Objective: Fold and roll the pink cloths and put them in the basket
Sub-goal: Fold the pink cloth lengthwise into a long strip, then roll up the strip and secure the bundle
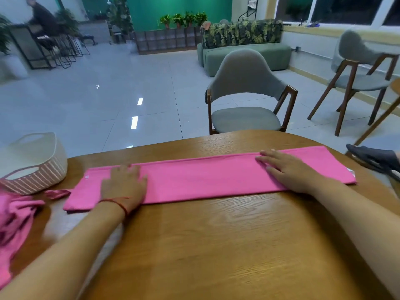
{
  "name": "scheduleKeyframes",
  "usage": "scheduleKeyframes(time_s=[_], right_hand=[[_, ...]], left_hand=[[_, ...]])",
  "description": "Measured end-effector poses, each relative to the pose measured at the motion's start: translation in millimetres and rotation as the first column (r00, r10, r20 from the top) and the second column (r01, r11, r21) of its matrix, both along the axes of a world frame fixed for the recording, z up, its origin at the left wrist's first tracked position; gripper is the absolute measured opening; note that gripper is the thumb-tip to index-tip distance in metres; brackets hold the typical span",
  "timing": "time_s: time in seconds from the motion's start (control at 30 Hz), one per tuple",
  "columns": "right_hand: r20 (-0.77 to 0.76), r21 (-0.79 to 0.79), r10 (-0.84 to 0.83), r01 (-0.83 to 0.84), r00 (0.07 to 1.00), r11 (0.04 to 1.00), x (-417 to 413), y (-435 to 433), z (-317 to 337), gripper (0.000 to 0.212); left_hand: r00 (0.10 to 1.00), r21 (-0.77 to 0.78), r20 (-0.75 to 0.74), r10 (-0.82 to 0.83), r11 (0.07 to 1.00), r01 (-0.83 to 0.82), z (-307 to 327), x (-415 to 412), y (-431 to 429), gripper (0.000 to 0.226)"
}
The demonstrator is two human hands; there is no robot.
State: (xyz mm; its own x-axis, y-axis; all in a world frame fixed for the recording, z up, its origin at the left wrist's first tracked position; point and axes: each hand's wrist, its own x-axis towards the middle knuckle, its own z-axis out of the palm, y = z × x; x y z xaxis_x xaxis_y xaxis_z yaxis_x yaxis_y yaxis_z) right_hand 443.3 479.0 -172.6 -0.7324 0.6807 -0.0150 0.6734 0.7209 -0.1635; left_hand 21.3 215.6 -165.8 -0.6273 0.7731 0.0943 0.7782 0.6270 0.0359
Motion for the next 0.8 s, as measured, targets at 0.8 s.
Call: scheduleKeyframes(time_s=[0.8], right_hand=[[0.267, -0.025, 0.411, -0.420, 0.872, 0.907, -45.9, -127.6, 31.1, 0.060]], left_hand=[[0.958, -0.150, 0.277, 0.073, 0.988, -0.032, -12.3, 88.5, 89.0, 0.088]])
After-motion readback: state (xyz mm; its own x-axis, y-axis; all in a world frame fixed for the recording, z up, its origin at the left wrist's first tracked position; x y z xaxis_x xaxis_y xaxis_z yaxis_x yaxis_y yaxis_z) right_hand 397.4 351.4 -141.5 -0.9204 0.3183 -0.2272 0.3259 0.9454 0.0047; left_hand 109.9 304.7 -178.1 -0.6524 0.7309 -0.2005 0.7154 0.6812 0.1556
